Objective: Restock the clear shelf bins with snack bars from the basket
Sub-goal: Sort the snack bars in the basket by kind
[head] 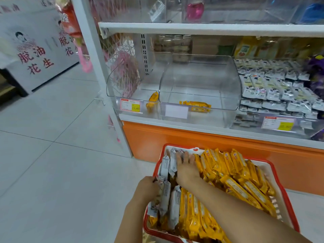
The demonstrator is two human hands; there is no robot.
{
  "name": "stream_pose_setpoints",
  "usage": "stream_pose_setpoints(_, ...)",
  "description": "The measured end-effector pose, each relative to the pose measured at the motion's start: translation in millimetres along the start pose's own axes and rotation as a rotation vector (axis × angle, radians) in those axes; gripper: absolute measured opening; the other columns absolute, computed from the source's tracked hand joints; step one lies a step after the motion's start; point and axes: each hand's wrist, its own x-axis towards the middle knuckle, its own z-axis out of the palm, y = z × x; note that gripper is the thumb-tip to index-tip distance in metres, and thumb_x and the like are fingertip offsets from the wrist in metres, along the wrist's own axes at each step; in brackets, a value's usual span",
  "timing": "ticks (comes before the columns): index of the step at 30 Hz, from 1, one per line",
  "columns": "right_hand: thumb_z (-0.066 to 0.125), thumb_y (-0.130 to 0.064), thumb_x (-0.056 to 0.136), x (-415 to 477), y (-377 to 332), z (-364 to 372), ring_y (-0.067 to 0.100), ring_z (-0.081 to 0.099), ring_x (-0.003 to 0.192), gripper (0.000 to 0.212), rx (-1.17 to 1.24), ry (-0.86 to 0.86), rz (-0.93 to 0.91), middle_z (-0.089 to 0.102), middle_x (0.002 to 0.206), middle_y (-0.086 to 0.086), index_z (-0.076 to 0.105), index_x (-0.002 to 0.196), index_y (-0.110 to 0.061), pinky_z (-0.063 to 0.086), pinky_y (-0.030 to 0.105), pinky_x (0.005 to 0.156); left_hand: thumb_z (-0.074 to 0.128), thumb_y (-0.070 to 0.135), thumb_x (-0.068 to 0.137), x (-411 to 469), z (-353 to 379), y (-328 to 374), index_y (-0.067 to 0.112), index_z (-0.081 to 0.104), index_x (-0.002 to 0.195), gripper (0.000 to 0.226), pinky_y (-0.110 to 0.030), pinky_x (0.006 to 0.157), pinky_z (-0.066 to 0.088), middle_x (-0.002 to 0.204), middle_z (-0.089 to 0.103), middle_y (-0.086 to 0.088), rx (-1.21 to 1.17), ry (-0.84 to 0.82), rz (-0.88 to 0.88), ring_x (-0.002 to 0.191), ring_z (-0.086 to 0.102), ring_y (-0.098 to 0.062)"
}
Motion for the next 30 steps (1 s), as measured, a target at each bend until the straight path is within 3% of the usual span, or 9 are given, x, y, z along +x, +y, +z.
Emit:
stream_pose_setpoints(3, 0.054, -0.012, 0.09, 2, 0, -6, 0.043, 0.009, 0.143, 0.086, -0.017, 0.037, 0.018, -0.004, 0.158, 0.019, -0.005, 0.153, -0.014, 0.036, 0.042, 0.108, 0.041, 0.01, 0.093, 2, -1, 1, 0.016, 0.039, 0.058, 0.036, -0.017, 0.045, 0.025, 0.061, 0.043, 0.003, 0.011, 0.0, 0.001, 0.058, 0.041, -0.011)
stream_pose_setpoints(6, 0.045, -0.007, 0.094, -2, 1, -6, 0.043, 0.013, 0.143, 0.077, -0.09, 0.073, -0.013, -0.003, 0.158, 0.021, -0.004, 0.153, -0.01, 0.044, 0.04, 0.099, 0.043, 0.013, 0.095, 4, -1, 3, 0.015, 0.036, 0.057, 0.038, -0.018, 0.043, 0.023, 0.059, 0.04, 0.002, 0.02, -0.004, -0.024, 0.056, 0.038, -0.012)
stream_pose_setpoints(10, 0.038, -0.003, 0.096, -2, 5, -3, 0.045, 0.014, 0.142, 0.072, -0.17, 0.076, -0.065, 0.001, 0.157, 0.024, -0.005, 0.153, -0.009, 0.046, 0.041, 0.096, 0.045, 0.018, 0.097, 1, -2, 7, 0.015, 0.035, 0.058, 0.04, -0.018, 0.043, 0.023, 0.058, 0.039, 0.002, 0.028, -0.002, -0.044, 0.053, 0.036, -0.008)
stream_pose_setpoints(14, 0.05, -0.008, 0.093, -1, 5, -14, 0.042, 0.021, 0.14, 0.077, -0.218, 0.056, -0.059, 0.007, 0.156, 0.023, 0.002, 0.153, -0.008, 0.042, 0.04, 0.101, 0.044, 0.02, 0.097, -3, -3, 11, 0.015, 0.036, 0.059, 0.039, -0.018, 0.044, 0.023, 0.059, 0.039, 0.002, 0.05, -0.004, -0.057, 0.054, 0.037, -0.01)
stream_pose_setpoints(17, 0.05, -0.002, 0.09, -1, 6, -24, 0.036, 0.039, 0.131, 0.066, -0.294, 0.075, -0.096, 0.032, 0.146, 0.023, 0.021, 0.149, -0.002, 0.043, 0.037, 0.098, 0.044, 0.022, 0.097, -7, -4, 12, 0.015, 0.04, 0.061, 0.037, -0.019, 0.046, 0.026, 0.061, 0.041, 0.002, 0.06, -0.012, -0.07, 0.058, 0.041, -0.012)
stream_pose_setpoints(21, 0.043, 0.01, 0.088, 4, 21, -45, 0.027, 0.06, 0.106, 0.047, -0.254, 0.129, -0.163, 0.057, 0.12, 0.011, 0.049, 0.131, -0.007, 0.044, 0.032, 0.066, 0.045, 0.019, 0.095, -10, -5, 12, 0.015, 0.037, 0.06, 0.037, -0.018, 0.044, 0.023, 0.057, 0.038, 0.002, 0.035, 0.012, -0.047, 0.051, 0.036, -0.009)
stream_pose_setpoints(26, 0.043, 0.009, 0.086, -1, 34, -44, 0.029, 0.063, 0.1, 0.062, -0.275, 0.102, -0.226, 0.062, 0.114, 0.012, 0.033, 0.144, -0.01, 0.03, 0.029, 0.044, 0.047, 0.019, 0.093, -12, -6, 15, 0.016, 0.034, 0.06, 0.036, -0.019, 0.045, 0.024, 0.057, 0.037, 0.002, 0.038, 0.008, -0.046, 0.051, 0.035, -0.009)
stream_pose_setpoints(28, 0.041, 0.009, 0.087, -2, 35, -42, 0.028, 0.063, 0.1, 0.062, -0.237, 0.106, -0.226, 0.062, 0.115, 0.012, 0.032, 0.145, -0.011, 0.031, 0.029, 0.044, 0.047, 0.019, 0.093, -13, -5, 17, 0.016, 0.033, 0.061, 0.035, -0.019, 0.046, 0.025, 0.058, 0.037, 0.002, 0.023, 0.026, -0.053, 0.051, 0.035, -0.009)
stream_pose_setpoints(30, 0.04, 0.004, 0.09, -1, 38, -49, 0.027, 0.063, 0.102, 0.052, -0.087, 0.114, -0.181, 0.062, 0.118, 0.011, 0.043, 0.138, -0.015, 0.042, 0.029, 0.059, 0.046, 0.019, 0.094, -15, -4, 22, 0.021, 0.038, 0.066, 0.029, -0.018, 0.05, 0.03, 0.064, 0.04, 0.006, -0.021, 0.096, -0.034, 0.054, 0.038, -0.005)
